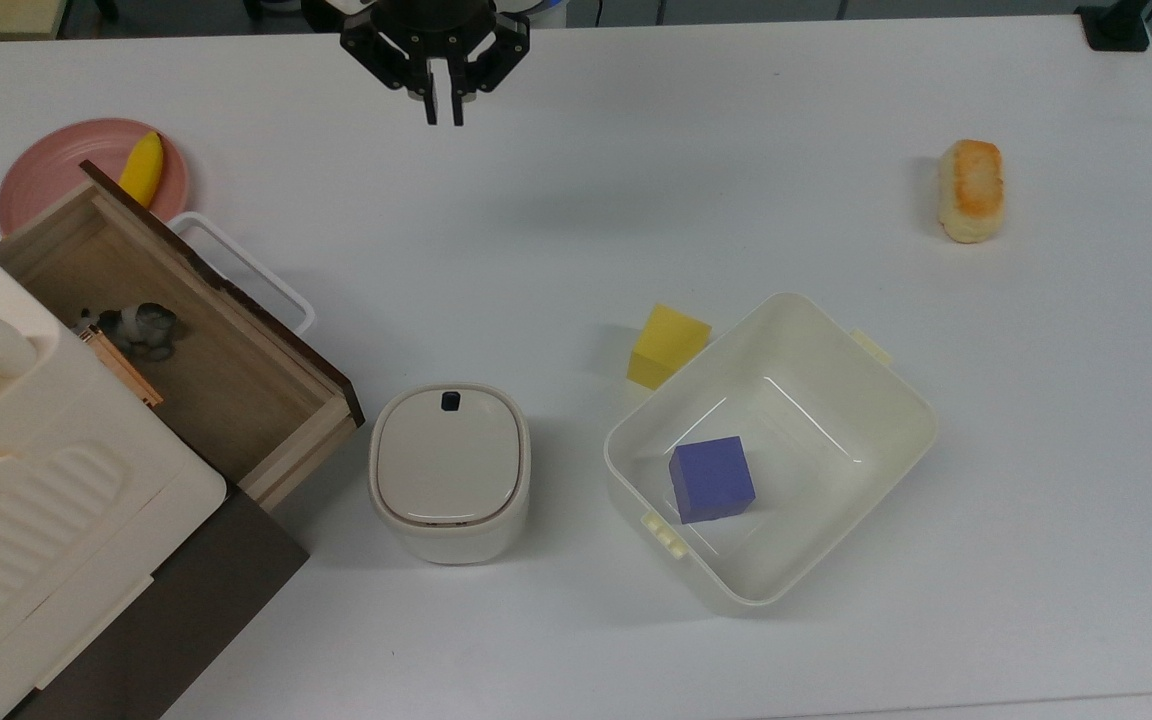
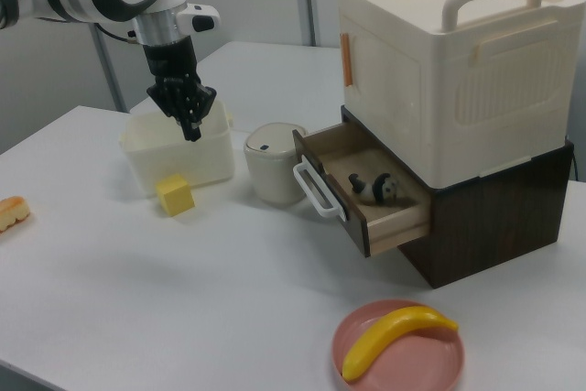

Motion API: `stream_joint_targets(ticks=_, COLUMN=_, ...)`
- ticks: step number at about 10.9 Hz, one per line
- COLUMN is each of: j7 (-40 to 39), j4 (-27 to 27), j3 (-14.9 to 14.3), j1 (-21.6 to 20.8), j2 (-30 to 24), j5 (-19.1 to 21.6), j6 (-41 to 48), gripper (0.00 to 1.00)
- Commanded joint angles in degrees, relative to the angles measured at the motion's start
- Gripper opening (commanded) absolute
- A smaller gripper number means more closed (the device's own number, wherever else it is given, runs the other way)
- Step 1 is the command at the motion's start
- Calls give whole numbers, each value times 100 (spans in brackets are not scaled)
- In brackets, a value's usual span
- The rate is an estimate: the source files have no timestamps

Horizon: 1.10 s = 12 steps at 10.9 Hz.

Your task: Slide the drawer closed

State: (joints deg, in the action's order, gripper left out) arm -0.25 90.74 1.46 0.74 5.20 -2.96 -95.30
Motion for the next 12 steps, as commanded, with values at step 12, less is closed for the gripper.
stream_joint_targets(ticks=12, j7=2387, j4=110, j3=-23, j1=716, j2=700, j5=138, j6=-559, gripper=0)
